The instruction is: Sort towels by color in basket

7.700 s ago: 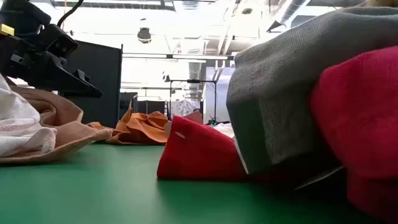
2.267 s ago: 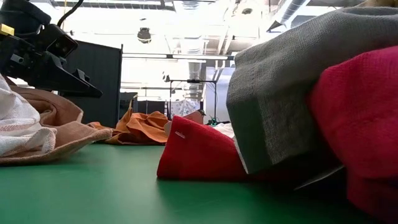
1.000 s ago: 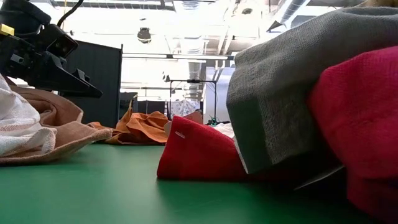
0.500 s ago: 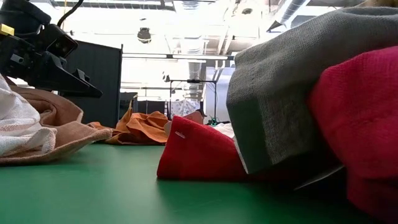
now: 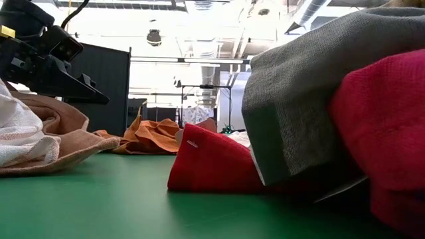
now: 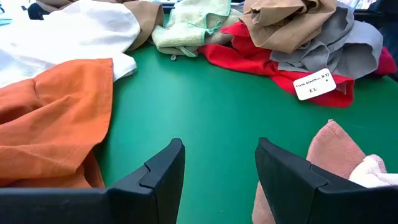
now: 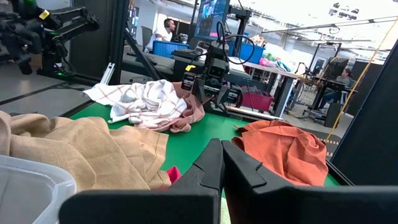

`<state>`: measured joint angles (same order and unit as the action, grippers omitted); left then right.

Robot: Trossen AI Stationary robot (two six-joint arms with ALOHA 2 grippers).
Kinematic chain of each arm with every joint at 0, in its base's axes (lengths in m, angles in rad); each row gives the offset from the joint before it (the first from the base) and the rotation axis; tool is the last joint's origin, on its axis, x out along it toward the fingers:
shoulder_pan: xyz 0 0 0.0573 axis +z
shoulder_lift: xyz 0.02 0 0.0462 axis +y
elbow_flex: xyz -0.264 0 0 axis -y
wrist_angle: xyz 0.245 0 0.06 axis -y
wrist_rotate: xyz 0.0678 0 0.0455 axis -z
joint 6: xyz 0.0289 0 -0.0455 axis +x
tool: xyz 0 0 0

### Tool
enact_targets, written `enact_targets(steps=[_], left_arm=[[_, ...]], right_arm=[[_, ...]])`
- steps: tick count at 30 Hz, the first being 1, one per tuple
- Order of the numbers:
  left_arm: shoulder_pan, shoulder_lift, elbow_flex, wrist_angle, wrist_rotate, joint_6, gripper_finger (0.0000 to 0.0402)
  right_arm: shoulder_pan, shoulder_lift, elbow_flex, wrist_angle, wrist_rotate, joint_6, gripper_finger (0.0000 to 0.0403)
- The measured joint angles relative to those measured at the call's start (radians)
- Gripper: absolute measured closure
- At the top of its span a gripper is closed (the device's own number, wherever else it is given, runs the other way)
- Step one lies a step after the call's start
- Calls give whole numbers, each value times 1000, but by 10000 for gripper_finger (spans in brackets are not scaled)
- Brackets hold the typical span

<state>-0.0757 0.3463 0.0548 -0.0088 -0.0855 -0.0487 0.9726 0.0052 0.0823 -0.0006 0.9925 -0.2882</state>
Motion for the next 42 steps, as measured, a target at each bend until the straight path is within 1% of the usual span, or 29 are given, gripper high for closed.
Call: enact_targets(steps=[21, 26, 35, 37, 39, 42], left_arm=[[0, 0, 0, 0, 0, 0, 217], [0, 0, 0, 0, 0, 0, 217], [0, 0, 0, 0, 0, 0, 217], [0, 0, 0, 0, 0, 0, 217], [0, 0, 0, 0, 0, 0, 217], [0, 0, 0, 0, 0, 0, 217]], right_arm=[[0, 0, 0, 0, 0, 0, 370], [0, 0, 0, 0, 0, -57, 370], [0, 0, 0, 1, 0, -50, 370], [0, 0, 0, 11, 0, -7, 370], [0, 0, 0, 34, 0, 70, 370], [0, 0, 0, 66, 0, 90, 370]])
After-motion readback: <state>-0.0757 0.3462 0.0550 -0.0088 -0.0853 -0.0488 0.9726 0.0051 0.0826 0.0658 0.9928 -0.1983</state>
